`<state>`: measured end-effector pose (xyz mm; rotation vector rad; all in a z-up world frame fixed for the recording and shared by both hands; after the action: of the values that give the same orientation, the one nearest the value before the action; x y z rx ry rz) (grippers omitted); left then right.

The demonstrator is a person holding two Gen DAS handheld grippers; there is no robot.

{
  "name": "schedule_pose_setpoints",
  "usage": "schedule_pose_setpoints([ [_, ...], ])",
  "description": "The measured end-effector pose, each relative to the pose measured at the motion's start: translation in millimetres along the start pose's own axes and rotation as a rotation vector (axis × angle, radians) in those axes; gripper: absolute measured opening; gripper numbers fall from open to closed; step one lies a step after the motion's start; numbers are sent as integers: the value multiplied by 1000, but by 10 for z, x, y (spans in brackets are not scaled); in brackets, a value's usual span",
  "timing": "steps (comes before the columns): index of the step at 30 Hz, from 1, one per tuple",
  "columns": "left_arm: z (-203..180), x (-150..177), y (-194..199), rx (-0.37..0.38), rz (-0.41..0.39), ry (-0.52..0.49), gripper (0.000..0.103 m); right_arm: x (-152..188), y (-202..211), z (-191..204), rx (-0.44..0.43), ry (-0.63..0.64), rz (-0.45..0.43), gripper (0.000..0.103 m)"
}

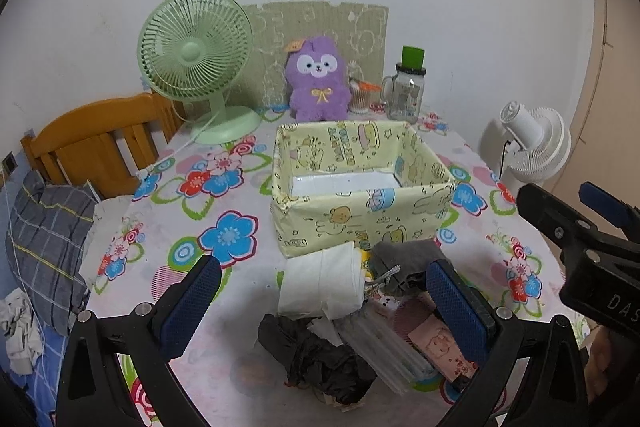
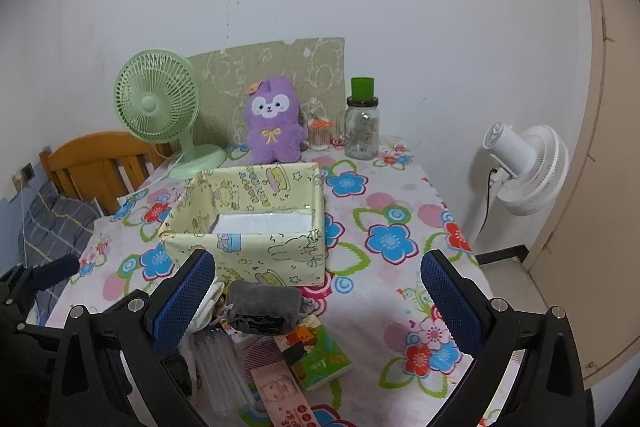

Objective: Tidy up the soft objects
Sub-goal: 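Grasp the folded white cloth with the left gripper while the right gripper grasps the dark grey cloth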

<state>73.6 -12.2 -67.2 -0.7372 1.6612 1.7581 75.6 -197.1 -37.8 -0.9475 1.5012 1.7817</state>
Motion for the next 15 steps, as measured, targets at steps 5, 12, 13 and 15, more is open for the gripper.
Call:
schedule_pose_setpoints([
  [5, 6, 24, -158, -19, 26, -21, 103, 35, -183, 33, -23, 1, 29, 103],
  [12, 28, 66, -430, 5, 83, -28, 103, 129, -491, 93, -45, -2, 100, 103],
  [13, 29, 72, -464, 8, 91, -28, 103, 139, -533, 103, -45, -4, 108, 103],
  [15, 28, 85, -543, 14, 112, -28, 103, 156, -602, 121, -46, -2, 123, 103],
])
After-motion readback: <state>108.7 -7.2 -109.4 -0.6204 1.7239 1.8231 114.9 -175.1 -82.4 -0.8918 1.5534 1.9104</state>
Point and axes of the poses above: each gripper's, at about its wrist camera, not at the fingertips, and y roughly against the way its jaws point, z to its left, x to its underside, the point moved 1 cm from there along -y, roughly the way its jaws point, and after that the axes turned 6 degrees about -x, right-handed, at the moved point
